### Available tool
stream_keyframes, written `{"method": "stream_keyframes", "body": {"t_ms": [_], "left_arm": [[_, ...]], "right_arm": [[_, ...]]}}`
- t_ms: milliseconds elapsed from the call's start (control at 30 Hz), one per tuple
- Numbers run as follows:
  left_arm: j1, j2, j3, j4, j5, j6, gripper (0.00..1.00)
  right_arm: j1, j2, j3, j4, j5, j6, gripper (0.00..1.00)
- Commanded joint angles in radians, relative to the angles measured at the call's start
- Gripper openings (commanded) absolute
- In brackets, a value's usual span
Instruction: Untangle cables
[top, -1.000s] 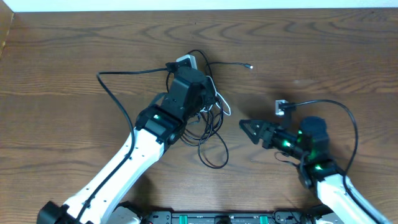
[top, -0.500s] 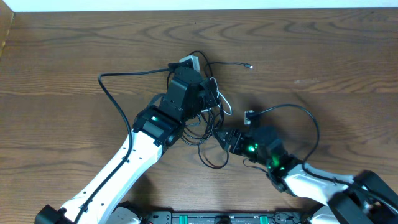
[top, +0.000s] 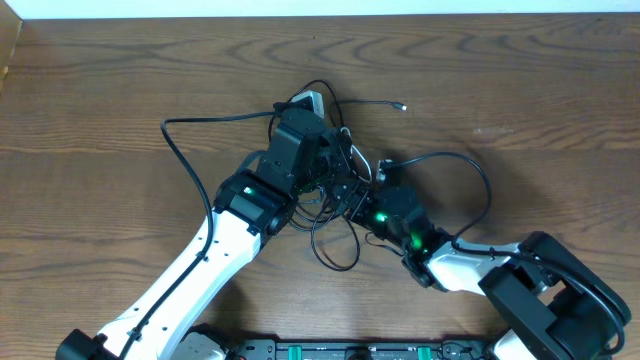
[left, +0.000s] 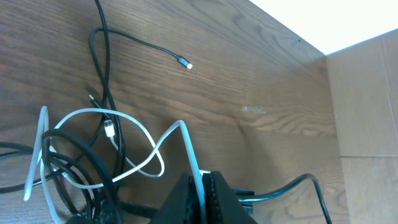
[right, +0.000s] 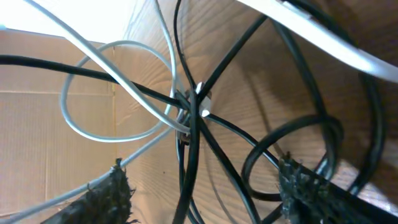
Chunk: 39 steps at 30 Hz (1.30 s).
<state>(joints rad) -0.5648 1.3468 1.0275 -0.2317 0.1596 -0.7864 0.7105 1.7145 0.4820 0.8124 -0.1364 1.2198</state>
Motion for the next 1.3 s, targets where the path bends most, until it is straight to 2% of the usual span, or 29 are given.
{"method": "stream_keyframes", "body": {"t_ms": [0, 33, 167, 233, 267, 333, 400, 433, 567, 600, 733, 833, 1000, 1267], "left_arm": [[-0.002, -0.011, 0.019, -0.001, 0.014, -0.001, 0.08], [-0.002, -0.011, 0.019, -0.001, 0.018, -0.001, 0.08], [-0.002, -0.012, 0.019, 0.006, 0.070, -0.001, 0.08], [-0.002, -0.014, 0.019, 0.012, 0.084, -0.001, 0.08], [-0.002, -0.018, 0.019, 0.013, 0.088, -0.001, 0.08], [-0.001, -0.030, 0.019, 0.013, 0.088, 0.008, 0.08], [-0.001, -0.051, 0.019, 0.012, 0.087, 0.057, 0.08], [0.002, -0.064, 0.019, 0.009, 0.087, 0.085, 0.08], [0.037, -0.137, 0.019, -0.057, 0.075, 0.208, 0.08], [0.061, -0.171, 0.019, -0.115, 0.030, 0.222, 0.08], [0.117, -0.222, 0.019, -0.275, -0.104, 0.221, 0.08], [0.143, -0.225, 0.018, -0.352, -0.120, 0.221, 0.08], [0.145, -0.193, 0.008, -0.383, -0.120, 0.222, 0.08], [0.145, -0.051, 0.008, -0.409, -0.126, 0.221, 0.08]], "right_arm": [[0.008, 0.035, 0.013, -0.005, 0.004, -0.024, 0.67], [0.011, 0.047, 0.014, -0.006, 0.008, -0.025, 0.64], [0.025, 0.107, 0.016, -0.004, 0.053, -0.025, 0.61], [0.024, 0.134, 0.016, -0.004, 0.057, -0.032, 0.50], [0.024, 0.146, 0.016, -0.002, 0.064, -0.061, 0.34], [0.024, 0.148, 0.016, 0.000, 0.083, -0.115, 0.17], [0.021, 0.148, 0.016, 0.011, 0.090, -0.172, 0.04], [0.015, 0.148, 0.016, 0.012, 0.089, -0.194, 0.01], [-0.023, 0.126, 0.015, -0.003, 0.062, -0.268, 0.01], [-0.044, 0.100, 0.015, -0.039, 0.048, -0.294, 0.01], [-0.091, 0.011, 0.015, -0.195, 0.060, -0.346, 0.01], [-0.118, -0.065, 0.015, -0.306, 0.092, -0.415, 0.01], [-0.142, -0.177, 0.015, -0.489, 0.203, -0.490, 0.01], [-0.149, -0.289, 0.015, -0.575, 0.214, -0.625, 0.01]]}}
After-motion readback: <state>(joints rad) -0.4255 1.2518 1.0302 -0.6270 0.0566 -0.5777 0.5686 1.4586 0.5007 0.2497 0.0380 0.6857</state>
